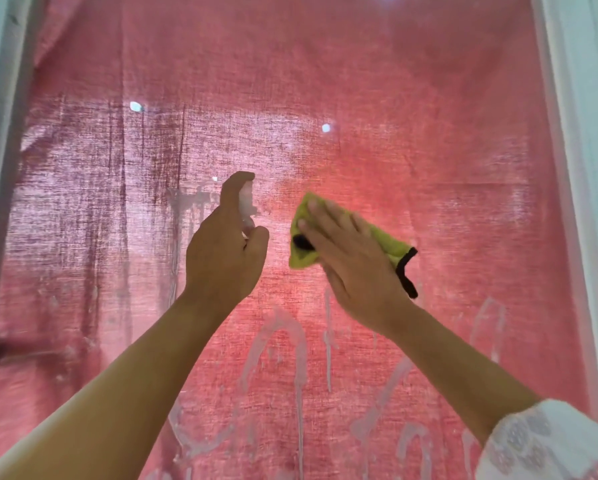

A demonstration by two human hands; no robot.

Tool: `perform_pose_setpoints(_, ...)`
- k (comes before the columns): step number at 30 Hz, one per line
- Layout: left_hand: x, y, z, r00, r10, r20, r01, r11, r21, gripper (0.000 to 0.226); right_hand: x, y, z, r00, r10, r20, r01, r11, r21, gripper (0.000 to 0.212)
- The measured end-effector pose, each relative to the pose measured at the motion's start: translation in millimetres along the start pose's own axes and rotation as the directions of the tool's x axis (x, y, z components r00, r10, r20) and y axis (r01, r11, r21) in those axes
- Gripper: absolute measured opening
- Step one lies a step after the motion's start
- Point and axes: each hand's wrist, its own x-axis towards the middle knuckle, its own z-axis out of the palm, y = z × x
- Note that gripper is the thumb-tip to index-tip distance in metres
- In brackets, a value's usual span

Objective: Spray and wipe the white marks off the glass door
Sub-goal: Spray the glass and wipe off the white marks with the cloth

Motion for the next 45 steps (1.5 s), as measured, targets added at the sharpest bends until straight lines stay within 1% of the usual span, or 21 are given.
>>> perform_pose_setpoints(2, -2.7, 2.4, -2.8, 0.998, -0.015, -0.056, 0.017, 0.999, 0.042, 0.058, -17.6, 8.4, -4.8, 0.993, -0.107, 0.043, 0.107, 0.994, 0.004, 0.049)
perform_pose_setpoints(4, -5.6, 3.5, -6.9, 0.997, -0.016, -0.069, 0.022, 0.996, 0.089, 0.058, -27.1, 23.5, -12.3, 0.991, -0.115, 0.065, 0.119, 0.992, -0.050, 0.049)
perform_pose_setpoints(7, -6.1, -2.8, -11.6, 1.000, -0.008, -0.002, 0.008, 0.991, 0.136, 0.058, -14.3, 39.6, -20.9, 0.991, 0.126, -0.046, -0.130, 0.985, -0.111, 0.047)
perform_pose_setpoints(9, -5.1, -6.6, -12.6, 1.000, -0.018, 0.012, 0.017, 0.992, 0.127, 0.059, 11.4, 39.1, -21.8, 0.951, 0.270, -0.155, -0.286, 0.953, -0.097, 0.047)
perform_pose_setpoints(11, -4.8, -6.6, -12.4, 1.000, -0.021, 0.012, 0.019, 0.992, 0.127, 0.058, 36.4, 28.2, -17.0, 0.915, 0.348, -0.204, -0.368, 0.928, -0.067, 0.048)
perform_pose_setpoints(13, -5.9, -4.9, -12.1, 1.000, -0.019, 0.009, 0.018, 0.990, 0.137, 0.059, 46.4, 11.9, -7.9, 0.934, 0.304, -0.188, -0.318, 0.947, -0.048, 0.050)
perform_pose_setpoints(16, -5.8, -6.2, -11.5, 1.000, -0.024, -0.001, 0.024, 0.990, 0.140, 0.059, 28.2, -6.1, 4.5, 0.992, 0.086, -0.088, -0.090, 0.995, -0.043, 0.049)
perform_pose_setpoints(18, -6.6, -8.2, -10.4, 1.000, -0.018, -0.007, 0.019, 0.991, 0.134, 0.059, 9.7, -1.1, 2.0, 0.999, -0.038, -0.021, 0.037, 0.998, -0.043, 0.047)
perform_pose_setpoints(20, -7.6, -9.5, -9.2, 1.000, -0.010, -0.009, 0.011, 0.993, 0.114, 0.059, -2.4, 13.5, -7.1, 0.996, -0.081, 0.034, 0.083, 0.993, -0.089, 0.048)
perform_pose_setpoints(22, -9.2, -10.8, -8.7, 1.000, 0.003, -0.006, -0.003, 0.995, 0.101, 0.059, -4.0, 28.3, -16.0, 1.000, -0.013, 0.024, 0.016, 0.991, -0.134, 0.048)
perform_pose_setpoints(24, -9.0, -13.1, -9.1, 1.000, 0.015, -0.014, -0.014, 0.995, 0.099, 0.059, 11.0, 33.0, -19.9, 0.991, 0.124, -0.049, -0.129, 0.984, -0.121, 0.048)
perform_pose_setpoints(26, -8.9, -13.7, -8.9, 1.000, 0.022, -0.022, -0.020, 0.995, 0.095, 0.059, 35.8, 27.0, -16.1, 0.959, 0.254, -0.125, -0.266, 0.959, -0.097, 0.049)
perform_pose_setpoints(28, -8.2, -14.5, -9.1, 0.999, 0.032, -0.026, -0.029, 0.995, 0.092, 0.059, 56.5, 15.8, -6.9, 0.930, 0.315, -0.190, -0.335, 0.939, -0.078, 0.054)
perform_pose_setpoints(31, -7.5, -15.9, -7.9, 0.998, 0.051, -0.037, -0.048, 0.995, 0.093, 0.059, 52.9, 0.9, 4.7, 0.959, 0.209, -0.194, -0.224, 0.973, -0.063, 0.054)
perform_pose_setpoints(34, -7.2, -16.5, -6.5, 0.997, 0.060, -0.038, -0.056, 0.994, 0.097, 0.061, 18.1, -3.5, 6.8, 0.997, -0.006, -0.072, -0.001, 0.996, -0.090, 0.053)
perform_pose_setpoints(36, -8.3, -16.5, -7.2, 0.997, 0.070, -0.017, -0.069, 0.994, 0.080, 0.067, 0.0, 1.9, 1.9, 0.997, -0.083, -0.006, 0.082, 0.990, -0.112, 0.054)
perform_pose_setpoints(38, -7.8, -14.7, -11.3, 0.995, 0.104, -0.002, -0.104, 0.993, 0.048, 0.073, -1.2, 12.5, -5.4, 1.000, -0.028, -0.006, 0.026, 0.988, -0.149, 0.057)
perform_pose_setpoints(40, 1.5, -12.9, -18.8, 0.991, 0.131, -0.024, -0.131, 0.991, 0.009, 0.073, 14.7, 21.7, -13.2, 0.985, 0.151, -0.086, -0.162, 0.977, -0.140, 0.057)
perform_pose_setpoints(42, 20.2, -10.4, -27.7, 0.987, 0.139, -0.078, -0.138, 0.990, 0.015, 0.071, 38.9, 25.6, -18.7, 0.935, 0.319, -0.156, -0.335, 0.938, -0.085, 0.052)
perform_pose_setpoints(43, 31.8, -8.4, -32.2, 0.987, 0.134, -0.093, -0.131, 0.991, 0.031, 0.070, 49.1, 25.1, -18.0, 0.918, 0.354, -0.176, -0.372, 0.925, -0.077, 0.051)
perform_pose_setpoints(45, 52.5, -5.5, -38.8, 0.989, 0.120, -0.081, -0.114, 0.991, 0.075, 0.067, 54.7, 20.7, -11.0, 0.922, 0.331, -0.201, -0.354, 0.930, -0.095, 0.052)
